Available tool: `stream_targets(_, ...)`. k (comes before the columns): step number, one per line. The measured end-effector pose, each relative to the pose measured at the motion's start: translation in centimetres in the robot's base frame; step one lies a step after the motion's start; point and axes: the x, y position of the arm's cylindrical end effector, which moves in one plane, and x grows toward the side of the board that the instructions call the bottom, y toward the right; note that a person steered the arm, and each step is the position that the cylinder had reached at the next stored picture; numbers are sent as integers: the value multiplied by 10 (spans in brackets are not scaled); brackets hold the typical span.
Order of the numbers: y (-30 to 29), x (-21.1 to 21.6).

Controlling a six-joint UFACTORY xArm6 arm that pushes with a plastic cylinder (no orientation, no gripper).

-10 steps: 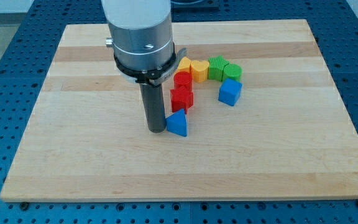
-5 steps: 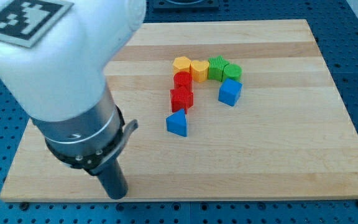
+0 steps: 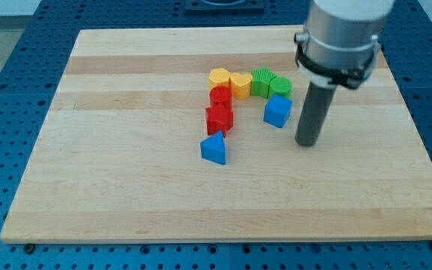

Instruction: Separate green blocks from blue cube

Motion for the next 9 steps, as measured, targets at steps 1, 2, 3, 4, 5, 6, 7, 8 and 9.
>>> stream_targets(1, -1, -14)
stream_targets(2, 0, -49)
stream_targets(3, 0, -84)
stream_targets(4, 0, -116)
stream_targets(5, 0, -132)
stream_targets(6, -1, -150)
stream_targets(7, -5, -164)
stream_targets(8, 12, -146)
stream_targets(9, 49, -100)
